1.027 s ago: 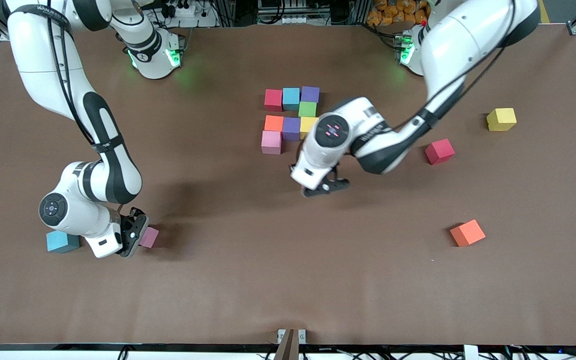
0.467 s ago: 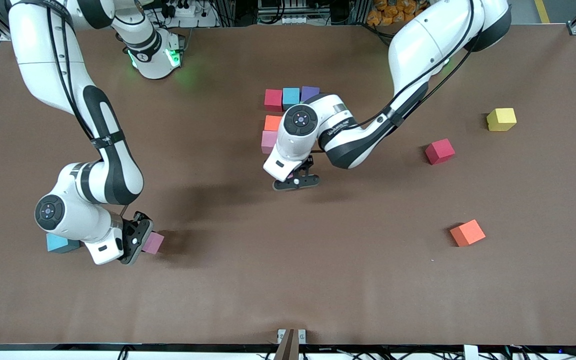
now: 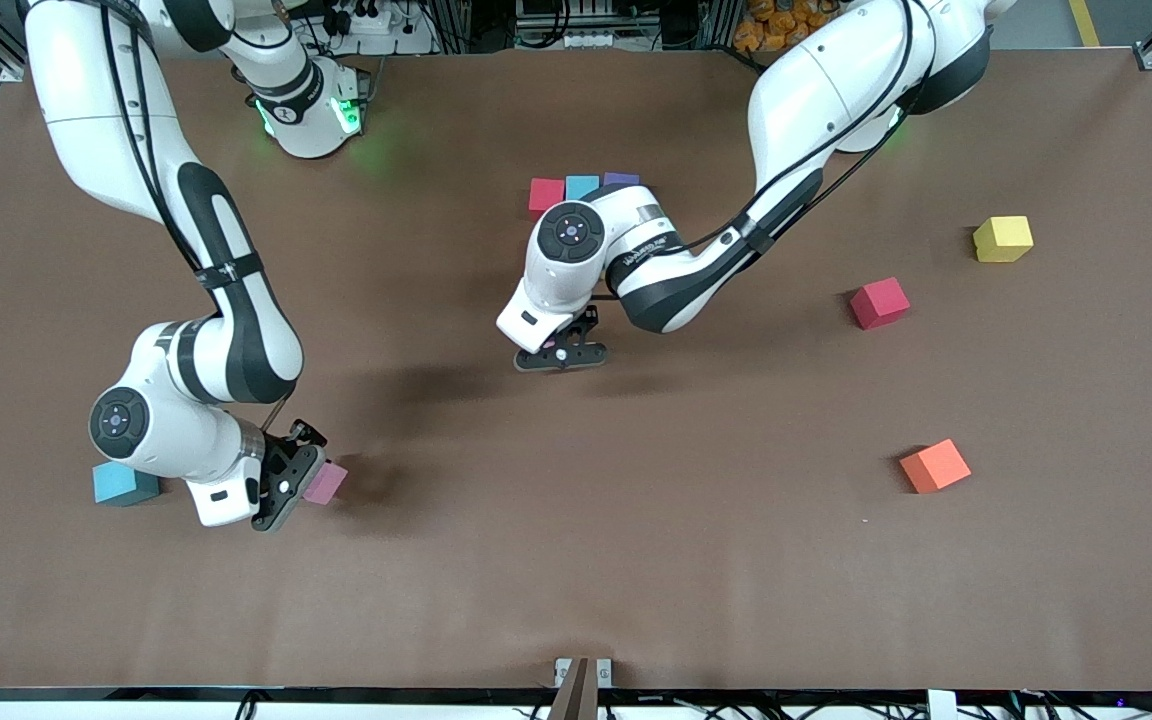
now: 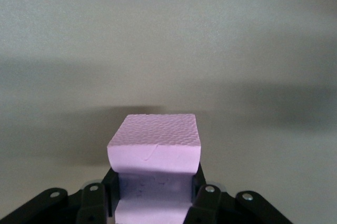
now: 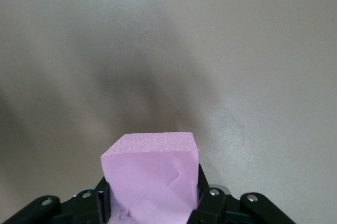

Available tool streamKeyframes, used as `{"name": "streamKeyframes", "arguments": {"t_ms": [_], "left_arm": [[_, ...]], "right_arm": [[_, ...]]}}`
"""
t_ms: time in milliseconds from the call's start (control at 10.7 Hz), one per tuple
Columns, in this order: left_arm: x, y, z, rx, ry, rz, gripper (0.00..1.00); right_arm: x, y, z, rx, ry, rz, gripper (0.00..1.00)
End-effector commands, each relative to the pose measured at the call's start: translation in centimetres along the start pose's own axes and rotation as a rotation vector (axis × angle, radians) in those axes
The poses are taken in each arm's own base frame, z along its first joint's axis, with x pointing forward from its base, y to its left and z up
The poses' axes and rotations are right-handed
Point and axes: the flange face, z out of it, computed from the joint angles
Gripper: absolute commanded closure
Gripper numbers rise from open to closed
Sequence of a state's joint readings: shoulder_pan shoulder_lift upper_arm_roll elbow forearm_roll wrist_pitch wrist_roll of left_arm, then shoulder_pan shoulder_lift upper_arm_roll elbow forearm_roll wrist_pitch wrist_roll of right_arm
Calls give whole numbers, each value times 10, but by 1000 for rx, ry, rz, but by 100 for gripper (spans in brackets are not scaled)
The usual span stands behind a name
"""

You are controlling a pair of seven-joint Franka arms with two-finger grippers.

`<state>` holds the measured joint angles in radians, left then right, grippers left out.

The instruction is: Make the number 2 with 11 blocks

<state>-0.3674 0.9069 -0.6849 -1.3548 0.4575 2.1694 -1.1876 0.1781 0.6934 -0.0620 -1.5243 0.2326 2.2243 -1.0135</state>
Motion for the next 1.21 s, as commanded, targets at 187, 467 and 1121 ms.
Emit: {"name": "streamKeyframes", "arguments": {"t_ms": [187, 467, 1121], "left_arm": [[-10, 10, 9, 19, -11, 32, 100], [-16, 10, 13, 41, -24, 116, 100], [-31, 14, 29, 48, -75, 157, 100]], "right_arm": [[5, -17, -19, 67, -26, 197, 84], [23, -39, -32, 80, -45, 314, 84], [34, -59, -35, 94, -71, 437, 84]]}}
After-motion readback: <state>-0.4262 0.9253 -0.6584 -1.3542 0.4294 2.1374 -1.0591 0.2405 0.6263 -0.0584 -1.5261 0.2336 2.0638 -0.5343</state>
